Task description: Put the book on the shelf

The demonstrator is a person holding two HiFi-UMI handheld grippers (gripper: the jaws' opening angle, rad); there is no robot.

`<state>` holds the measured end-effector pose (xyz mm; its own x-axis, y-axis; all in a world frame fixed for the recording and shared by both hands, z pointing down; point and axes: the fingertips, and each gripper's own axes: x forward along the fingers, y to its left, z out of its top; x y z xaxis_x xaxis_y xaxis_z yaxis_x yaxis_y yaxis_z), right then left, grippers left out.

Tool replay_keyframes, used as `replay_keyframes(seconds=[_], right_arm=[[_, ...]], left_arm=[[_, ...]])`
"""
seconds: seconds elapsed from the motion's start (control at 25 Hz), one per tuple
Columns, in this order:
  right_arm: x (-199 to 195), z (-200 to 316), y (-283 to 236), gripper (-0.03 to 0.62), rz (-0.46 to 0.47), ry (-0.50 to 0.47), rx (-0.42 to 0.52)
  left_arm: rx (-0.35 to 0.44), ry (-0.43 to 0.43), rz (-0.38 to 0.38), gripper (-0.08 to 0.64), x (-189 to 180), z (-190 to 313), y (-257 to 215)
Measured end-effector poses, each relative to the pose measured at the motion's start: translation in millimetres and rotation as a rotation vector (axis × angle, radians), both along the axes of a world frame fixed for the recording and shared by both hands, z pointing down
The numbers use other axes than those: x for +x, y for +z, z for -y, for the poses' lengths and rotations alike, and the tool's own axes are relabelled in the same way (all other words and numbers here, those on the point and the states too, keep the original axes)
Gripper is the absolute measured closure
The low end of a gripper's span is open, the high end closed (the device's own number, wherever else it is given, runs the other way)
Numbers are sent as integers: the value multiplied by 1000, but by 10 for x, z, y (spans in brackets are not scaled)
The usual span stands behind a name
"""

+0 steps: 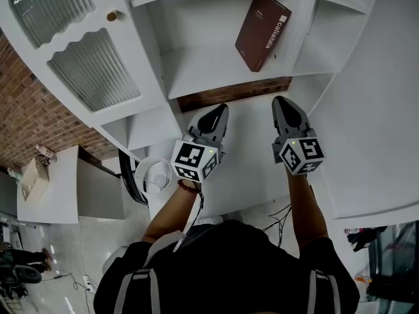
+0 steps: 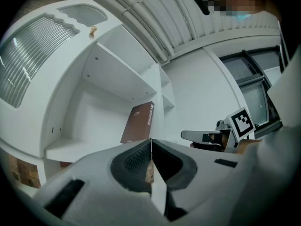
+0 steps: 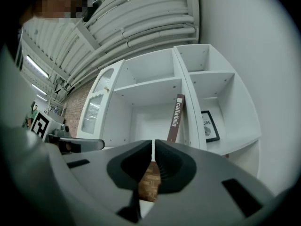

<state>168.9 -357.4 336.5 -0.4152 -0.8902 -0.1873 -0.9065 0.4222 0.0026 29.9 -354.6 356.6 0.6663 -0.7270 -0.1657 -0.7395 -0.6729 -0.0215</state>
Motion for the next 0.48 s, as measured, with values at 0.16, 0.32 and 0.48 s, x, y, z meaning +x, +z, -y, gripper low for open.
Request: replay_keyframes(seconds=[0.16, 0.32, 0.48], right_arm=[[-18, -128, 66, 551, -29, 0, 5], [70, -235, 62, 552, -7, 5, 10], [147, -314, 74, 552, 15, 19, 14]], left_arm=[[-5, 6, 7, 540, -27, -53, 90], [-10, 14, 20, 540, -33, -100, 182], [-16, 16, 17, 540, -56, -135, 224]])
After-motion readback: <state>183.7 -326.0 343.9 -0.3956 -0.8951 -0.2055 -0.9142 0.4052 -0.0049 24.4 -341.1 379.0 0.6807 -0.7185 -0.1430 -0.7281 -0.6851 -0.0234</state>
